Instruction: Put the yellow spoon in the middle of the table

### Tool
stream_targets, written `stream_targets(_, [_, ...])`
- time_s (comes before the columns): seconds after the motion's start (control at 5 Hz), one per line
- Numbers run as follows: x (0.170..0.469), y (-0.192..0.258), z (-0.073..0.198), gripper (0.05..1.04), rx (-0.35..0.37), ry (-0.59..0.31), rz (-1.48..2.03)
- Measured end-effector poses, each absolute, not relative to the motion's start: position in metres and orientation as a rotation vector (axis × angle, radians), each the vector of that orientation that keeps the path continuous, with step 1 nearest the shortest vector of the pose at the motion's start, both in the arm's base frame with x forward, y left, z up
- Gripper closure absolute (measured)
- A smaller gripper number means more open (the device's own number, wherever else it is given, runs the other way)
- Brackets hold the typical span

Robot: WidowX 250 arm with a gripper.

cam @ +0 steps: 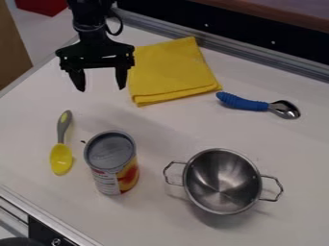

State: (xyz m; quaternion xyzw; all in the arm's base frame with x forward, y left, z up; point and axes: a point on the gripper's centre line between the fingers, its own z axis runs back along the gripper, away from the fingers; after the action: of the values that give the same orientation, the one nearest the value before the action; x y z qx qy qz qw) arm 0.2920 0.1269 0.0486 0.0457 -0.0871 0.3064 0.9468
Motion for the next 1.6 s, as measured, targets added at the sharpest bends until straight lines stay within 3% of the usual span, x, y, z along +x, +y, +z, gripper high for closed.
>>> stream_targets(0.4, [0.271,0.132,0.038,0.084,0.078,-0.092,0.622])
stream_targets(0.6, [0.254,0.155,0.055,0.084,0.087,-0.126,0.609])
stream_targets(1.0, [0.220,0.177,0.041,0.084,0.061,-0.110,0.608])
stream_targets(1.4, [0.217,0.170,0.011,0.084,0.032,-0.184,0.683])
stream_targets(1.6, [0.221,0.168,-0.005,0.084,0.058,-0.252,0.695])
